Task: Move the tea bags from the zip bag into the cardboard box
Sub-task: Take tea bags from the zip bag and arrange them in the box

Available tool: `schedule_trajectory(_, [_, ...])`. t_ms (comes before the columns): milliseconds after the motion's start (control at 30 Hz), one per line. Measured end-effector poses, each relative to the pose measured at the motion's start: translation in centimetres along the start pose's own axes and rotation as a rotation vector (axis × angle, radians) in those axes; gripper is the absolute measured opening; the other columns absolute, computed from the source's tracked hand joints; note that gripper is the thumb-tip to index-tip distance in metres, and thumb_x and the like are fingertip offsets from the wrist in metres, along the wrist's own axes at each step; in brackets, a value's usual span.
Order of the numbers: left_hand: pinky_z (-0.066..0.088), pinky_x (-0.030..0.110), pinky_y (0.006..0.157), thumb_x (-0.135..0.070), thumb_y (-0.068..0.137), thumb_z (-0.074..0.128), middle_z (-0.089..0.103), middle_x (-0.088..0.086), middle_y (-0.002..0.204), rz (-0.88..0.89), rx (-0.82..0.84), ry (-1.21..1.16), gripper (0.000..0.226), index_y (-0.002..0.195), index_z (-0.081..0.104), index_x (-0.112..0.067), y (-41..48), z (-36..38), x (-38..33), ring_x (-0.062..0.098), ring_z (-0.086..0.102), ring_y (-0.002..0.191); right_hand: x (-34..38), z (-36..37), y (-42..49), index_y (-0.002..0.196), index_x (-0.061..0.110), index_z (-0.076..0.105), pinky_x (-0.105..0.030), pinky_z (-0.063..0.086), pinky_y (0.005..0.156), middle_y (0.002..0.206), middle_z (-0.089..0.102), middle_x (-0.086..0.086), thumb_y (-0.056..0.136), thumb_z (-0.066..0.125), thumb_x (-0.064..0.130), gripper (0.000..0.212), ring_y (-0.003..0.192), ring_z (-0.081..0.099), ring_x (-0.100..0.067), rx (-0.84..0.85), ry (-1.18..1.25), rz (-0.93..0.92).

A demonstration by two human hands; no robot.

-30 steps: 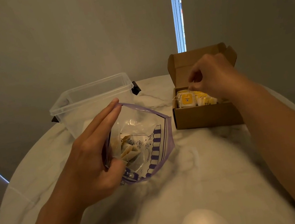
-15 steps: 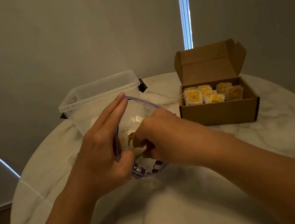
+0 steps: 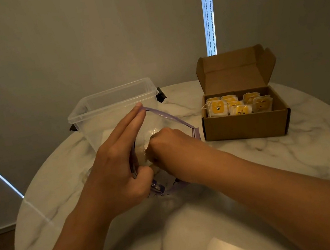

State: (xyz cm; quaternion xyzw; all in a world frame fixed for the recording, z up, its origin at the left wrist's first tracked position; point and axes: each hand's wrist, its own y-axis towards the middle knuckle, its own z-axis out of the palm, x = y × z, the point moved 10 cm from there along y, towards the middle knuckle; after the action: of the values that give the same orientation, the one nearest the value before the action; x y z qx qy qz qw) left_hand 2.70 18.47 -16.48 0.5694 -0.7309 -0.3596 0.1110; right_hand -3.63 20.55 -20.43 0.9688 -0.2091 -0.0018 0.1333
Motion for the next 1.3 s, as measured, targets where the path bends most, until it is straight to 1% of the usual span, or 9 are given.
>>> schedule_trajectory(200, [0.031, 0.013, 0.111, -0.003, 0.066, 0.056, 0.032, -0.001, 0.160, -0.001, 0.007, -0.003, 0.089, 0.152, 0.034, -0.008, -0.1, 0.1, 0.1, -0.004, 0.032, 0.140, -1.0, 0.6, 0.4, 0.095, 0.017, 0.065, -0.031, 0.046, 0.064, 0.068, 0.039, 0.001, 0.080, 0.078, 0.016, 0.020, 0.070, 0.052, -0.022, 0.084, -0.016, 0.071])
schedule_trajectory(267, [0.030, 0.018, 0.114, -0.002, 0.066, 0.056, 0.032, 0.000, 0.159, 0.004, 0.001, -0.001, 0.089, 0.152, 0.034, -0.007, -0.1, 0.1, 0.1, 0.004, 0.030, 0.145, -1.1, 0.4, 0.1, 0.099, 0.016, 0.065, -0.029, 0.040, 0.065, 0.069, 0.037, 0.001, 0.082, 0.076, 0.017, 0.021, 0.072, 0.048, -0.020, 0.116, -0.014, 0.075])
schedule_trajectory(433, [0.031, 0.026, 0.117, -0.004, 0.067, 0.053, 0.034, 0.002, 0.159, 0.013, -0.011, -0.009, 0.086, 0.151, 0.035, -0.005, -0.1, -0.1, -0.2, 0.011, 0.030, 0.147, -0.7, -0.9, -1.0, 0.111, 0.016, 0.066, -0.028, 0.044, 0.074, 0.099, 0.063, -0.006, 0.091, 0.067, 0.020, 0.021, 0.093, 0.061, -0.021, 0.045, -0.014, 0.055])
schedule_trajectory(567, [0.032, 0.030, 0.117, -0.023, 0.072, 0.047, 0.033, 0.001, 0.159, 0.017, -0.011, -0.011, 0.082, 0.151, 0.035, -0.005, -0.1, 0.0, -0.2, 0.011, 0.029, 0.147, -0.7, -2.8, -1.6, 0.116, 0.018, 0.067, -0.028, 0.051, 0.087, 0.107, 0.065, -0.003, 0.095, 0.060, 0.016, 0.022, 0.100, 0.062, -0.019, -0.037, -0.010, 0.044])
schedule_trajectory(667, [0.030, 0.029, 0.117, -0.022, 0.071, 0.047, 0.032, 0.000, 0.160, 0.007, -0.008, -0.002, 0.084, 0.152, 0.034, -0.007, -0.1, 0.0, 0.1, 0.010, 0.027, 0.148, -0.7, -4.8, -2.4, 0.113, 0.021, 0.071, -0.029, 0.053, 0.088, 0.108, 0.068, -0.001, 0.097, 0.058, 0.018, 0.021, 0.097, 0.062, -0.016, -0.117, 0.025, 0.050])
schedule_trajectory(833, [0.029, 0.026, 0.118, -0.025, 0.071, 0.045, 0.031, 0.000, 0.160, 0.005, 0.005, 0.007, 0.085, 0.153, 0.033, -0.007, -0.1, 0.3, 0.2, 0.009, 0.026, 0.148, -1.5, -6.7, -4.0, 0.114, 0.022, 0.072, -0.027, 0.052, 0.090, 0.110, 0.070, 0.000, 0.096, 0.057, 0.019, 0.023, 0.099, 0.063, -0.014, -0.139, 0.171, 0.084])
schedule_trajectory(1000, [0.044, 0.043, 0.110, -0.021, 0.072, 0.048, 0.031, -0.001, 0.160, -0.001, 0.006, -0.007, 0.083, 0.153, 0.032, -0.008, -0.2, 0.2, 0.3, 0.008, 0.026, 0.148, -3.8, -8.0, -4.9, 0.098, 0.020, 0.076, -0.011, 0.054, 0.076, 0.092, 0.072, 0.007, 0.084, 0.072, 0.014, 0.015, 0.079, 0.067, -0.003, -0.255, 0.452, 0.078])
schedule_trajectory(1167, [0.042, 0.041, 0.111, -0.013, 0.073, 0.056, 0.031, -0.004, 0.160, -0.011, 0.001, -0.002, 0.083, 0.153, 0.033, -0.010, -0.2, 0.3, 0.7, 0.006, 0.027, 0.147, -7.1, -9.6, -6.2, 0.091, 0.012, 0.075, -0.026, 0.059, 0.064, 0.079, 0.074, -0.001, 0.081, 0.073, 0.007, 0.012, 0.072, 0.072, -0.016, -0.248, 0.790, 0.027])
schedule_trajectory(1300, [0.049, 0.048, 0.104, -0.030, 0.076, 0.049, 0.033, -0.003, 0.159, -0.004, 0.002, -0.045, 0.081, 0.153, 0.033, -0.009, -0.2, 0.2, 0.5, 0.008, 0.029, 0.146, -11.7, -12.3, -8.0, 0.091, 0.007, 0.073, -0.027, 0.058, 0.063, 0.080, 0.074, -0.009, 0.076, 0.072, 0.011, 0.016, 0.071, 0.072, -0.023, -0.425, 0.914, 0.065])
